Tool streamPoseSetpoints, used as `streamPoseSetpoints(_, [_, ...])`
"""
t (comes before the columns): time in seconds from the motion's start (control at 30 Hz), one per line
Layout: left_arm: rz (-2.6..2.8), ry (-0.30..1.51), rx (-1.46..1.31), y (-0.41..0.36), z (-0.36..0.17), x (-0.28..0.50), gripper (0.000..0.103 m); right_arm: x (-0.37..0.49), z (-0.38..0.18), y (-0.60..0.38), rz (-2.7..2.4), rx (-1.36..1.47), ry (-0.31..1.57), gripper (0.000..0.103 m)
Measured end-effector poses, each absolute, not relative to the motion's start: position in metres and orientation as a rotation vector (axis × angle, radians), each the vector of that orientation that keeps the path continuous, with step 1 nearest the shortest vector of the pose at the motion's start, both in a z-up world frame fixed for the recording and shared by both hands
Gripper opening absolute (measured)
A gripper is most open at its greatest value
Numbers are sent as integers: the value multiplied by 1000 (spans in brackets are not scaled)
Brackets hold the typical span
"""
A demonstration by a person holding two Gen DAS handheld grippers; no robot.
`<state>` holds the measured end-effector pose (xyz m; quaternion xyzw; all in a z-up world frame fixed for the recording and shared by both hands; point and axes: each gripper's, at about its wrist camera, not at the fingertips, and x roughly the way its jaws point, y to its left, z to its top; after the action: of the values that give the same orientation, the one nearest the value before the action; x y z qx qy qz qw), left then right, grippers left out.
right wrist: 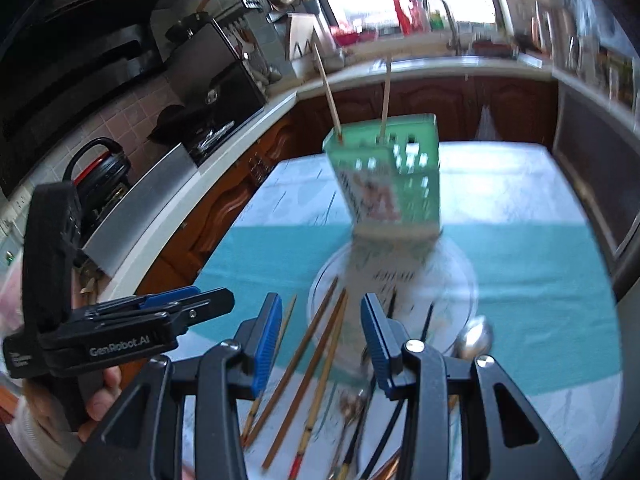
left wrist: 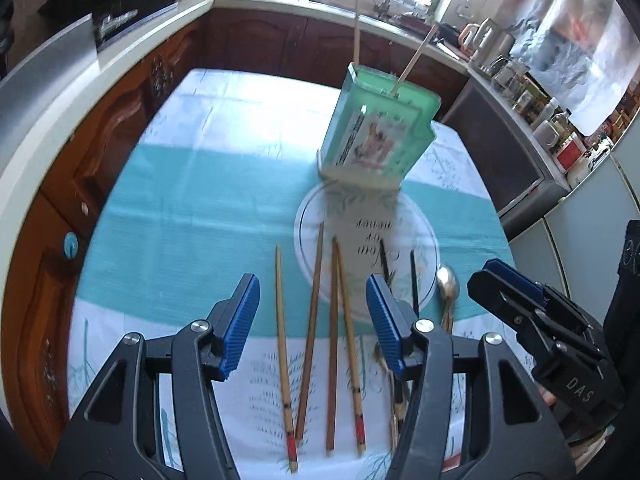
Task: Organize utensils
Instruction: 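Move both tools back down to the remaining chopsticks on the tablecloth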
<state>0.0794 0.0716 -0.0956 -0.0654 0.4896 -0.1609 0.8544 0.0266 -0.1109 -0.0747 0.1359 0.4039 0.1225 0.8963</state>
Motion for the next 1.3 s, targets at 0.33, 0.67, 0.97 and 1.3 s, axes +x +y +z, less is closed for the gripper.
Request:
streamPoseSetpoints(0.33, [-335,1137,-167,78,-148,64,52,13,-108,-108,297,344,937,41])
streamPoseSetpoints(0.67, [-326,1142,-188,86,-162,72,52,11,-117,-100,300,327,964,41])
streamPoseSetpoints(0.97, [-359,1202,-200,83,-180,88,28,17,-129,-94,313,320,1004,41])
streamPoseSetpoints(1.3, [-382,1300,-130,56,-191,110,19,29,-142,-99,320,349,1031,41])
